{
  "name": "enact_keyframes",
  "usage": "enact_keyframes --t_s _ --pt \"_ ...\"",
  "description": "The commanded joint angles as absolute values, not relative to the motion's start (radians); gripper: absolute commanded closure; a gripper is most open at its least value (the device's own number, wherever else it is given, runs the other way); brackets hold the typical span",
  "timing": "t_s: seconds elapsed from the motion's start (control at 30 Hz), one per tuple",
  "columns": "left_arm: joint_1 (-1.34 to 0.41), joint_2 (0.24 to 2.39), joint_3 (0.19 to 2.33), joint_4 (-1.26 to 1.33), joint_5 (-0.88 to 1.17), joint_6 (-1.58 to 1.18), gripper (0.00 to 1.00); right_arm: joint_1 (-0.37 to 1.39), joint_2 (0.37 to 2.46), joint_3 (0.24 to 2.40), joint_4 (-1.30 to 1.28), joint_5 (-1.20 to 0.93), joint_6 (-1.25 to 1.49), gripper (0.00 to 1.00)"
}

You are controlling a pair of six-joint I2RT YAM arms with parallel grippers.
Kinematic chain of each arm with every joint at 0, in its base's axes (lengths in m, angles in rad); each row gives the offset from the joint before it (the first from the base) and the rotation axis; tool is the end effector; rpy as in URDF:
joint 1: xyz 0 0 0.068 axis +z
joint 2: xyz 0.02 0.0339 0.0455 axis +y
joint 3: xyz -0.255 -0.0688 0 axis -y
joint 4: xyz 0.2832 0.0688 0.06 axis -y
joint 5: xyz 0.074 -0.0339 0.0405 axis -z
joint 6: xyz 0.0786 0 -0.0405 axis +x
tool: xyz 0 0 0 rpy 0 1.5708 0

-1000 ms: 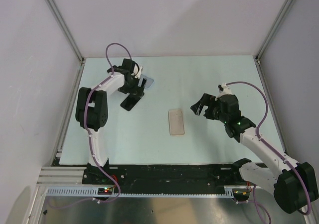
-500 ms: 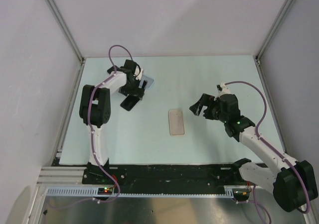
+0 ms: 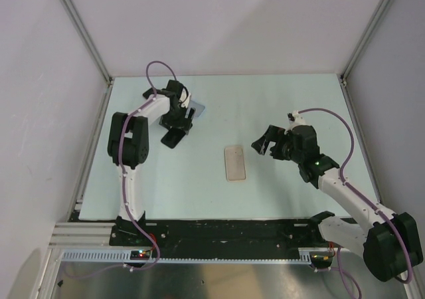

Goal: Put the phone into the phone case

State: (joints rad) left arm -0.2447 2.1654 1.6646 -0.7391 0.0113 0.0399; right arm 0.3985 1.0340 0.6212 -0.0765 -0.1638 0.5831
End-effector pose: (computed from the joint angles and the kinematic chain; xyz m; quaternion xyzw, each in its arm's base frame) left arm 0.4749 -0.1195 0.0971 0.1408 0.9762 -0.0224 0.1633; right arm 0.2778 0.1309 0.2028 0.0368 0.8547 0.3037 0.4194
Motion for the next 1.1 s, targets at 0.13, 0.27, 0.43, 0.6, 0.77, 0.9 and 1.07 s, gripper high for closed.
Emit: enact_keyframes --t_s 0.13,0.27,0.43,0.6,0.77,0.9,1.07 --pt "-0.283 2.163 1.658 -0.772 0.003 -0.036 0.29 0.393 1.04 0.632 -0.039 -0.178 0.575 0.02" --pt "-0.293 2.136 1.636 -0.772 0.023 -0.118 0.36 0.391 1.036 0.632 -0.042 -0.175 0.573 0.02" --pt "-0.313 2.087 1.58 -0.768 0.013 -0.279 0.38 0.403 1.04 0.632 -0.033 -0.18 0.577 0.03" --pt "-0.332 2.025 1.466 -0.739 0.003 -0.487 0.4 0.476 1.057 0.632 0.004 -0.147 0.585 0.03" --pt "-0.34 1.911 1.299 -0.632 0.045 -0.688 0.44 0.592 1.124 0.634 0.07 -0.091 0.604 0.03" --pt "-0.359 1.833 1.208 -0.556 0.101 -0.821 0.44 0.709 1.205 0.647 0.141 -0.05 0.613 0.03" --pt "-0.392 1.798 1.154 -0.494 0.166 -0.918 0.44 0.805 1.352 0.699 0.225 -0.041 0.599 0.06"
